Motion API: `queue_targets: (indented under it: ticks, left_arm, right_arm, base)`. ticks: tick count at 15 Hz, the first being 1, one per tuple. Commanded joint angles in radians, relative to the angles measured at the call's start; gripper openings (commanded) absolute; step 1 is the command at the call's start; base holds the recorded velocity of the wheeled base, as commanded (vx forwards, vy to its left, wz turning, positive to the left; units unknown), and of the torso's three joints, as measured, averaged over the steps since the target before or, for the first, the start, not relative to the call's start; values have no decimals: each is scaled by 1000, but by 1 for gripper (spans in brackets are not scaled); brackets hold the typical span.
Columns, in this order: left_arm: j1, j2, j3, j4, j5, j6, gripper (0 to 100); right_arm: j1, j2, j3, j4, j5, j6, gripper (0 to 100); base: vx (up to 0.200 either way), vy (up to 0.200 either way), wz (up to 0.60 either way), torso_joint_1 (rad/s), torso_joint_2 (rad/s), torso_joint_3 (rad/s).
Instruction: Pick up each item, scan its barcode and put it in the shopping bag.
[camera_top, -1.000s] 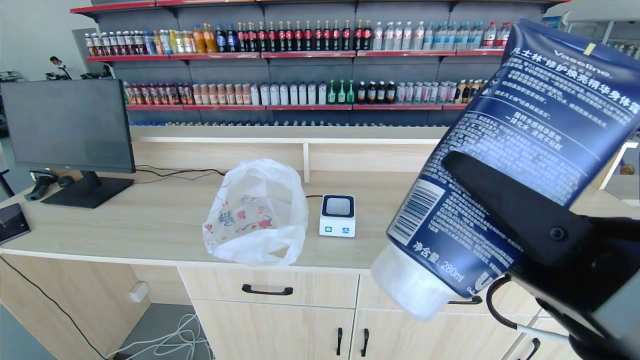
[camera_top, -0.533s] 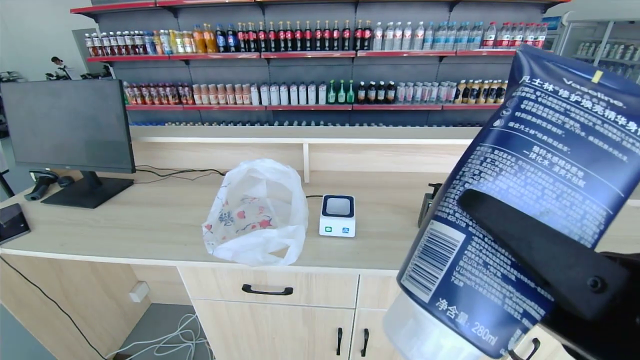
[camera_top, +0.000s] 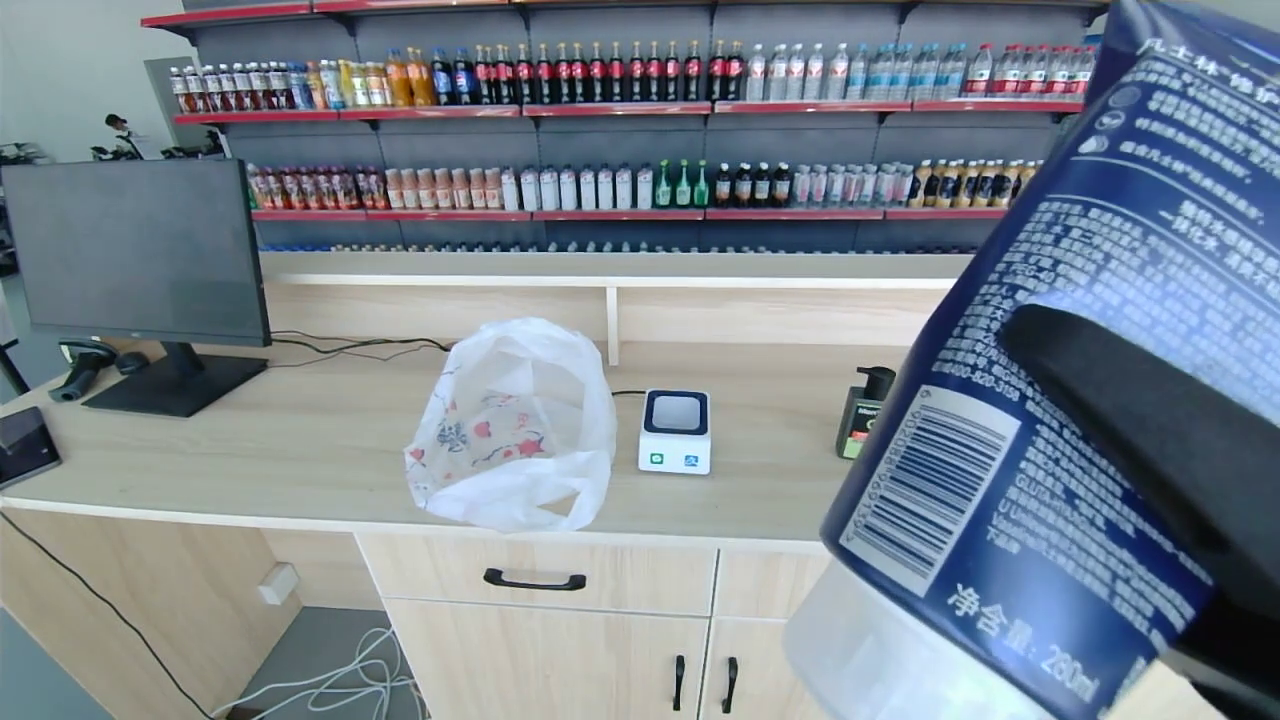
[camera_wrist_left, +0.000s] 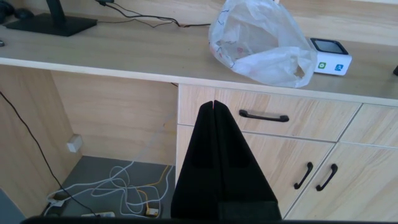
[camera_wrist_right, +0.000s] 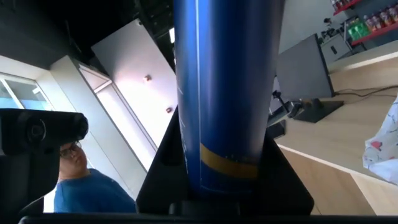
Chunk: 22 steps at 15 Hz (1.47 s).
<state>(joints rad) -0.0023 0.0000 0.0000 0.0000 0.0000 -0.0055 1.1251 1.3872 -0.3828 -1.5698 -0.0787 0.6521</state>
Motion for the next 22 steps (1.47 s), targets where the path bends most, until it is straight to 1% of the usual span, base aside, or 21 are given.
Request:
queue_targets:
  ticks: [1,10,11,12,16,19,22]
  left_arm:
    - [1,0,0,0,0,-1,0]
    - [-1,0,0,0,0,-1,0]
    - [-1,0,0,0,0,-1,0]
    - [-1,0,0,0,0,-1,0]
    - [-1,0,0,0,0,-1,0]
    - [-1,0,0,0,0,-1,0]
    - [-1,0,0,0,0,-1,0]
  right_arm:
    - [61,3,-19,-1,0,0,0]
    - [64,9,-5,-1,0,0,0]
    - [10,24,13,-1,0,-3,0]
    - [-18,29,28,-1,0,-8,0]
    - [-79,65,47,-1,8,-34,0]
    - [-136,141,51,4,43,-71,0]
    - [-196,242,51,70,43,-121,0]
  base:
    - [0,0,0,0,0,0]
    - [0,0,0,0,0,0]
    - [0,0,0,0,0,0]
    - [0,0,0,0,0,0]
    - [0,0,0,0,0,0]
    - [0,0,0,0,0,0]
    - [0,0,0,0,0,0]
